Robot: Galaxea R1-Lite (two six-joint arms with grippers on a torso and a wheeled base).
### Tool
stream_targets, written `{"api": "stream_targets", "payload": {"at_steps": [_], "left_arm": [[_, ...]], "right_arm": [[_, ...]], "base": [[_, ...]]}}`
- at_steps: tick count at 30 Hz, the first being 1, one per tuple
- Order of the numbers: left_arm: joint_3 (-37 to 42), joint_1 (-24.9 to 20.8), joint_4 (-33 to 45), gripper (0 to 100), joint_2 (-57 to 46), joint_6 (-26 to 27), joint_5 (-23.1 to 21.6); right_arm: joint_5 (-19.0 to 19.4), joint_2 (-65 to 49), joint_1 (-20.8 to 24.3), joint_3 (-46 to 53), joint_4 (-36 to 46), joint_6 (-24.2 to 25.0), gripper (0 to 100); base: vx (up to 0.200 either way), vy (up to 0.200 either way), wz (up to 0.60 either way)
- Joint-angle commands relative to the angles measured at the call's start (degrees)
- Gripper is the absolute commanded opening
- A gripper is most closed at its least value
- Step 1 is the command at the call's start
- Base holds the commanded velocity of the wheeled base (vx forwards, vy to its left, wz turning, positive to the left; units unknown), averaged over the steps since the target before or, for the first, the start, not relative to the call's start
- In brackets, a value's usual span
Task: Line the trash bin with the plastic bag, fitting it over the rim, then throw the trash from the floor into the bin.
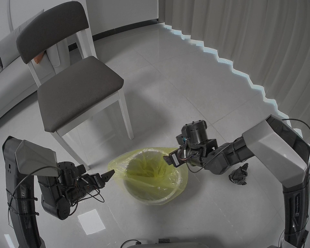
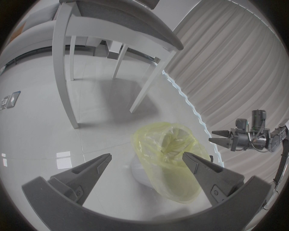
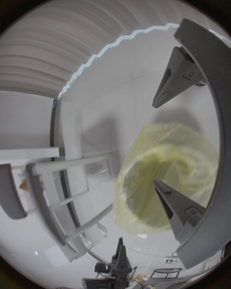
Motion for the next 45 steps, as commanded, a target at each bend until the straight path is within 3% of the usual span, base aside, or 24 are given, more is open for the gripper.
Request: {"api": "stream_targets", "payload": {"at_steps": [1,15,45], "left_arm": [[0.3,-0.1,-1.0,100,-2.7,-0.2,0.3],[2.1,-0.2,-1.0,100,-5.8,-0.2,1.4],[3.0,-1.7,-1.0,100,-4.0,-1.2,1.4]], "right_arm": [[0.1,2.2,3.2,-3.4,0.4,0.0,100],[-0.5,13.1,6.9,-10.8,0.5,0.2,100],[-1.4,10.5,16.3,0.0,-1.0,-0.2,100]], "base": [[0.000,0.000,0.00],[0.000,0.000,0.00],[0.000,0.000,0.00]]}}
